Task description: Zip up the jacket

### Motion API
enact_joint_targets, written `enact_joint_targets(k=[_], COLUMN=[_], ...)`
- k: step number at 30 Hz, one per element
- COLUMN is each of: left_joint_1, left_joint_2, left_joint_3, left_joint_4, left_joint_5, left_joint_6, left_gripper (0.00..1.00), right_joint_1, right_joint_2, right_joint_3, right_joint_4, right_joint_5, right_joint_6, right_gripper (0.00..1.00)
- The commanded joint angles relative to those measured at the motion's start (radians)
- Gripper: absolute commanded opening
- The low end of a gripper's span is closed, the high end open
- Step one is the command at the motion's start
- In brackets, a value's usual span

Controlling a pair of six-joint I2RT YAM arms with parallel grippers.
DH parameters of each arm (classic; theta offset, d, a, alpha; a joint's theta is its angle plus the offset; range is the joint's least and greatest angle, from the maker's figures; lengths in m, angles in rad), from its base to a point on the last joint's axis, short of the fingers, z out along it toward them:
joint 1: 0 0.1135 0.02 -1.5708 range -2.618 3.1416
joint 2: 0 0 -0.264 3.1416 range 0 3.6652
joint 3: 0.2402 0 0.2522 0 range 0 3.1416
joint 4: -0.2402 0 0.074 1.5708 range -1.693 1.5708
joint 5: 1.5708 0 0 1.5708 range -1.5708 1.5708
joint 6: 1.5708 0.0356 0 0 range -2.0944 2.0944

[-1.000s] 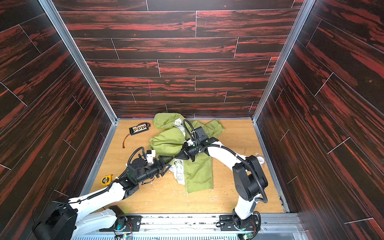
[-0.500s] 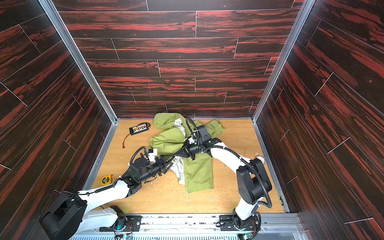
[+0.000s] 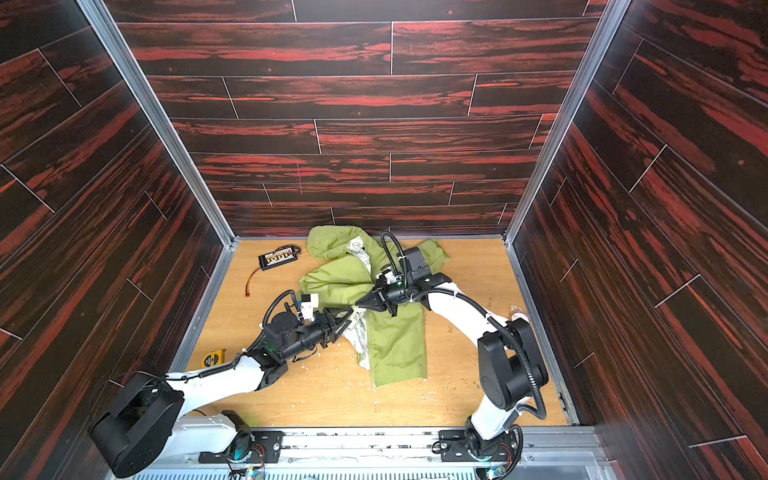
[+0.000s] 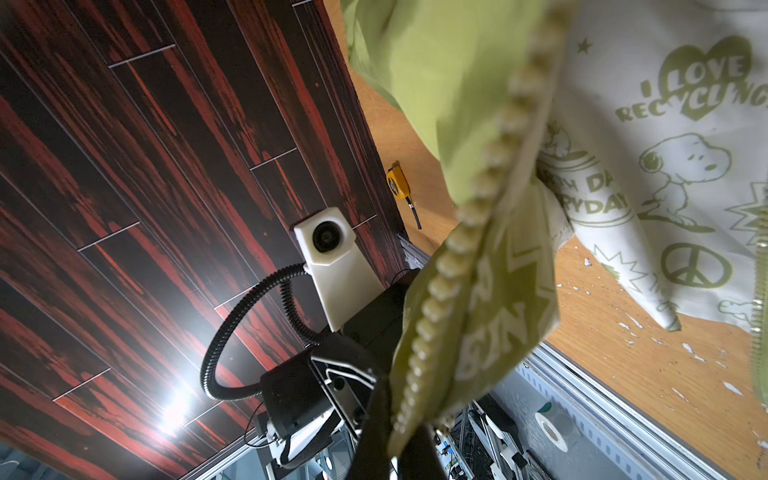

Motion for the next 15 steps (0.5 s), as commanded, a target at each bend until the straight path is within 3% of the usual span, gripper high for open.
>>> enact_joint_targets(k=[1,11,15], left_joint_1=[0.003,0.007,0.008], left_joint_2=[0.008,0.061,0.084], left_joint_3=[0.036,0.075,0.097], left_joint_4=[0.049,0.101,0.12], left_joint_5=[0.021,0.047,0.071], left_joint_6=[0.006,0.012,0.013], left_gripper=[0.54,0.54,0.5], right_joint_1=[-0.012,-0.042,-0.053], right_joint_2=[-0.049,-0.055,-0.06], right_joint_3=[0.003,0.034,0.035], right_joint_4=[-0.031,-0.107,-0.117], right_joint_5=[-0.03,-0.053,-0.06], right_joint_6=[-0.018,-0.069,-0.077], right_gripper=[0.0,0.0,0.0])
